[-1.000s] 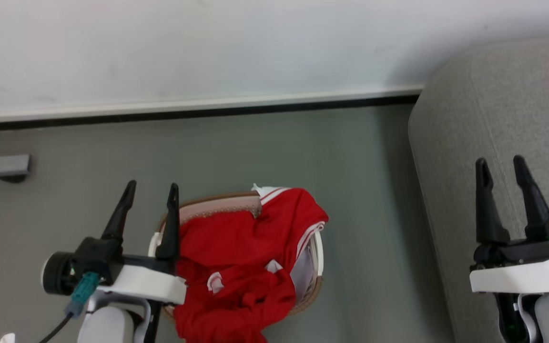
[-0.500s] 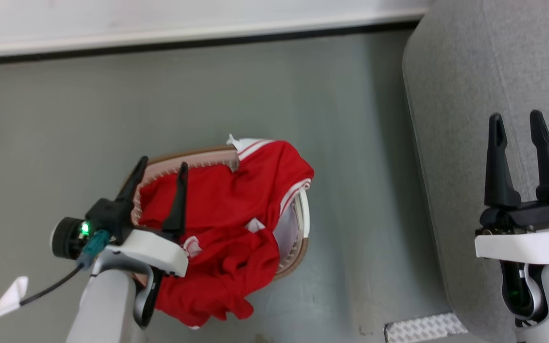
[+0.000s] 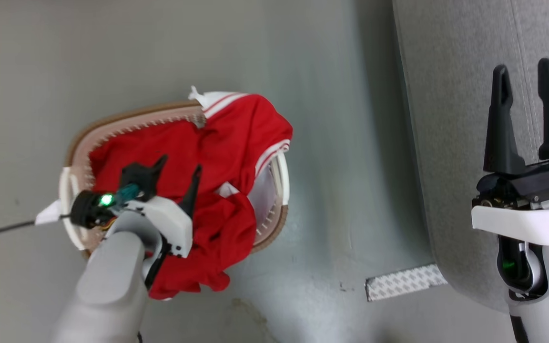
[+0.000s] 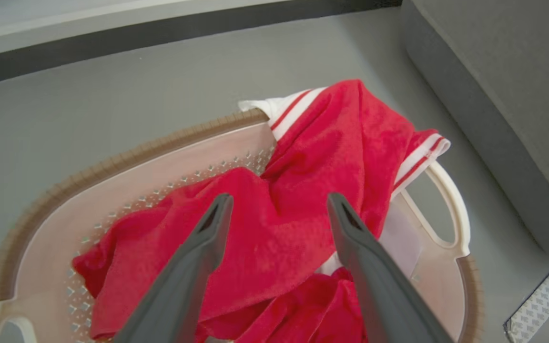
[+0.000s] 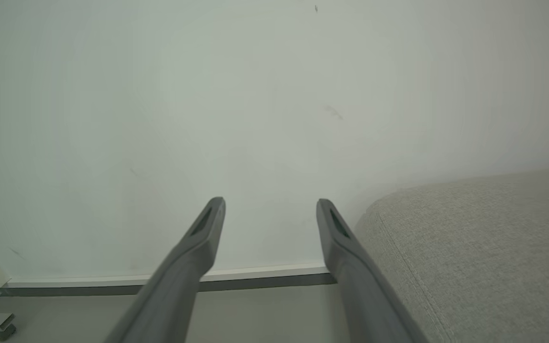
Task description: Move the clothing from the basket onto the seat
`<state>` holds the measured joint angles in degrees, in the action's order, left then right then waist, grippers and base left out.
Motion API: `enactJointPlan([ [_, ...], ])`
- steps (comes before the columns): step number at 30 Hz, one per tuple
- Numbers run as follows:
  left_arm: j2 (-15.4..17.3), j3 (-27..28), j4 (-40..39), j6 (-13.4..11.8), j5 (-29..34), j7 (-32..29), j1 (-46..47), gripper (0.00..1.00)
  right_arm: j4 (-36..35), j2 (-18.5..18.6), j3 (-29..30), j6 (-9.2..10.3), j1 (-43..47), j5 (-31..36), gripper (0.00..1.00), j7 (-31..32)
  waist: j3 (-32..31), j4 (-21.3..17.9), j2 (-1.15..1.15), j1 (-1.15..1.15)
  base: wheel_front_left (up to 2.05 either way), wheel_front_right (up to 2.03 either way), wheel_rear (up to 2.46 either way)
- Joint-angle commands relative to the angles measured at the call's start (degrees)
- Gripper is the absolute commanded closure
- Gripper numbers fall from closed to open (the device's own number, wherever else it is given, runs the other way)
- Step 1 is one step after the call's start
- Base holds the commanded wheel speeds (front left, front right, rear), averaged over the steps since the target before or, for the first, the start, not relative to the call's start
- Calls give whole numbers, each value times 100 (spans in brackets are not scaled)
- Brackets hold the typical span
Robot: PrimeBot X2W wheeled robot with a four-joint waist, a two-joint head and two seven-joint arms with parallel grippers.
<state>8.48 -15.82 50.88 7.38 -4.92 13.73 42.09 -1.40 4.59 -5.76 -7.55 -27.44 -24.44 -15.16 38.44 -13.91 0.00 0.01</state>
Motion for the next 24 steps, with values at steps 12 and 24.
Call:
enactJointPlan([
  [12, 504, -2052, 950, 2, -1285, -840, 1243, 0, -217, -161, -64, 12, -277, -66, 0, 1, 809, -505, 0, -1, 0, 0, 0],
  [24, 1068, -3191, 1474, 3, -2137, -1917, 2027, 0, -313, -175, -233, 12, -410, -480, 0, 1, 1339, -900, 0, -1, 0, 0, 0],
])
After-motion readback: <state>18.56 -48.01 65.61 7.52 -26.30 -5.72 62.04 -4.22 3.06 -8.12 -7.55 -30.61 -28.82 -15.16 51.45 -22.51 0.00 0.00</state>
